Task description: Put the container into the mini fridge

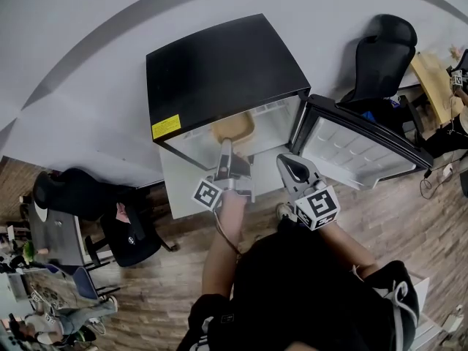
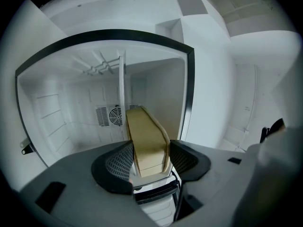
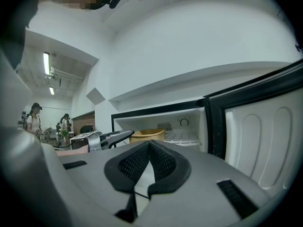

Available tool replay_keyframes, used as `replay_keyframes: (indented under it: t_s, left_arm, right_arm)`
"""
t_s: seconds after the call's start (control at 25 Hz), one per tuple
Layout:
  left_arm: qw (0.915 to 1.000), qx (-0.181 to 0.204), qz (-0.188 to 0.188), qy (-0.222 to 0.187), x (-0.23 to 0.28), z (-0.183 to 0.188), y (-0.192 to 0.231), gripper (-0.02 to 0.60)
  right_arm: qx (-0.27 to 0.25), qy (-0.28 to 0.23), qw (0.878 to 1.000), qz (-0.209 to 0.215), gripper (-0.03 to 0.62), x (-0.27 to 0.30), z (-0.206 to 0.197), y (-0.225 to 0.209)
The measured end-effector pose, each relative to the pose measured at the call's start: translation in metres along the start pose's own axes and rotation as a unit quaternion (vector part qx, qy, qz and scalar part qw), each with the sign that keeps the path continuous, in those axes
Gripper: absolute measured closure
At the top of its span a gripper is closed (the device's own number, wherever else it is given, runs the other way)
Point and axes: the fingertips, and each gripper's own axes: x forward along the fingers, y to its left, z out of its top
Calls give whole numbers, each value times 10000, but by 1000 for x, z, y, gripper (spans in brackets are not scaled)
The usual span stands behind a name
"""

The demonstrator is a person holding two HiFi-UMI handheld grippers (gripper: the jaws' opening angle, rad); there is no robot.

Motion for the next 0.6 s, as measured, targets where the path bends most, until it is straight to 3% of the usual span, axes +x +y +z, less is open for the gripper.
replay_keyframes:
  t_s: [0.6]
  left_arm:
    - [9999,34,-98,-74,11,7,4,328]
  right_arm:
    - [-9,16,10000,-28,581,-2,-1,-6]
